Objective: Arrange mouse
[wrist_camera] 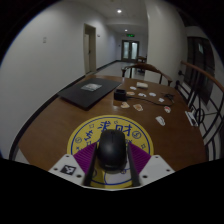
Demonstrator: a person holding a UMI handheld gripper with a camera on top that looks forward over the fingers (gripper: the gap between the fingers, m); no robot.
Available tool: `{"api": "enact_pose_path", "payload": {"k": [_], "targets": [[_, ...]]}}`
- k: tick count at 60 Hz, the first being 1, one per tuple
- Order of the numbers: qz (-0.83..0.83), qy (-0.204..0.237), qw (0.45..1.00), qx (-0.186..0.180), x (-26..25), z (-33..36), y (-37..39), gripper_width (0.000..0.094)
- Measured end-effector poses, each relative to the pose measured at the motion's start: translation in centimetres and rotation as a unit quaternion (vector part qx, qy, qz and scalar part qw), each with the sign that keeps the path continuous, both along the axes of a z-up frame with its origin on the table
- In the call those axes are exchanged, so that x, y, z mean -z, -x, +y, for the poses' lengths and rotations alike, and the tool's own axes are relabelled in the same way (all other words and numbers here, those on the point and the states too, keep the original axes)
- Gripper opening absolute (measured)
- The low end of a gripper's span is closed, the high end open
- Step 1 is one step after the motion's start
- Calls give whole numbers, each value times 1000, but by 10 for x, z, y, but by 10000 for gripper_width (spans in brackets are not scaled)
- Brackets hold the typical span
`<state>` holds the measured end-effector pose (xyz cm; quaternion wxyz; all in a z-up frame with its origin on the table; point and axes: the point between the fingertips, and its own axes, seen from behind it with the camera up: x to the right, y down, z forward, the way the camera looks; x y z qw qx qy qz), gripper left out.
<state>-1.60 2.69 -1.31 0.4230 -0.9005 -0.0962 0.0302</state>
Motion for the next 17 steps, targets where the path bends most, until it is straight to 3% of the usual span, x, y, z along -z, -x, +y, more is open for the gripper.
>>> {"api": "enact_pose_path", "payload": {"k": [6,17], "targets": [[-11,-34,999,-23,-20,-10,-8,869],[41,-84,995,-30,-57,-62,-37,850]]}}
